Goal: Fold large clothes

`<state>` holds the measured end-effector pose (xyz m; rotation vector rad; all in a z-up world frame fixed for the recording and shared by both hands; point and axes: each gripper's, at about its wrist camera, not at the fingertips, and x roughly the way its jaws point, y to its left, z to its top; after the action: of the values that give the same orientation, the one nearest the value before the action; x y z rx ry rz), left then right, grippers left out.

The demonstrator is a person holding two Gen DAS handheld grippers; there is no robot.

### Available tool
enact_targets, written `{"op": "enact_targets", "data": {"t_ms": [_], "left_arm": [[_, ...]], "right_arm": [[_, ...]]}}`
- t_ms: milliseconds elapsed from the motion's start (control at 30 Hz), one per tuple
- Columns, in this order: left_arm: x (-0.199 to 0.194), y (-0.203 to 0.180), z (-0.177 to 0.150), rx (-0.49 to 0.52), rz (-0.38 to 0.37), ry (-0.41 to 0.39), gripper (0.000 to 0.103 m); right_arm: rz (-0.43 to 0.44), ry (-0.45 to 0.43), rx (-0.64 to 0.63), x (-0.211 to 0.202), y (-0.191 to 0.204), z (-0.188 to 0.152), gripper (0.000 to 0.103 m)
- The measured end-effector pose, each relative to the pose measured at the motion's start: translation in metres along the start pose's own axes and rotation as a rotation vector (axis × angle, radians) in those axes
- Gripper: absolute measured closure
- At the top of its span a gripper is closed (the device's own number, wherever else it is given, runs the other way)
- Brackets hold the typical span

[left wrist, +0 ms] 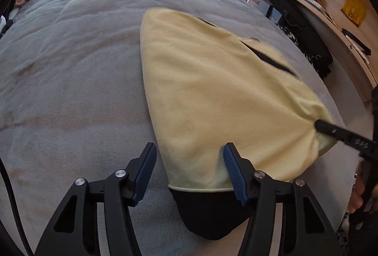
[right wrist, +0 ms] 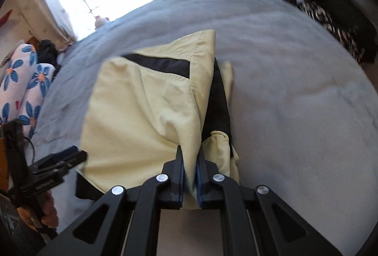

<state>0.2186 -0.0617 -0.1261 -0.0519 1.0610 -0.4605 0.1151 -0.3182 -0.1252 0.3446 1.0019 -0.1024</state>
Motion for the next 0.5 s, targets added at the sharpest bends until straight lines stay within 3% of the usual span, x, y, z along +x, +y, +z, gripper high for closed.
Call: {"op": "enact_targets", "data": {"t_ms": [133, 333, 400, 467, 500], "left_arm": [[0.011, -0.006, -0.005, 0.023, 0.020, 0.009, 0.047], [0.010, -0.002, 0.003, 0.016, -0.001, 0.028, 0.047], [0.009, 0.002, 0.007, 0.012, -0.023, 0.041, 0.047], [0.009, 0.008, 0.014, -0.011, -0.052, 0.049, 0.046], [0.010, 0.011, 0.019, -0.022, -0.062, 0.045, 0.046]], "right_arm": [[-0.022, 0.048, 0.051, 0.027, -0.012, -0.013, 0.096], [-0.002, 0.017, 0.055, 0.003, 0.000, 0.011, 0.088], [0.026, -0.032, 0.060, -0.007, 0.000, 0.024, 0.074], [0.036, -0.076, 0.072, -0.011, 0.000, 0.043, 0.054], [0.029, -0.091, 0.077, -0.010, -0.001, 0.051, 0.054]]}}
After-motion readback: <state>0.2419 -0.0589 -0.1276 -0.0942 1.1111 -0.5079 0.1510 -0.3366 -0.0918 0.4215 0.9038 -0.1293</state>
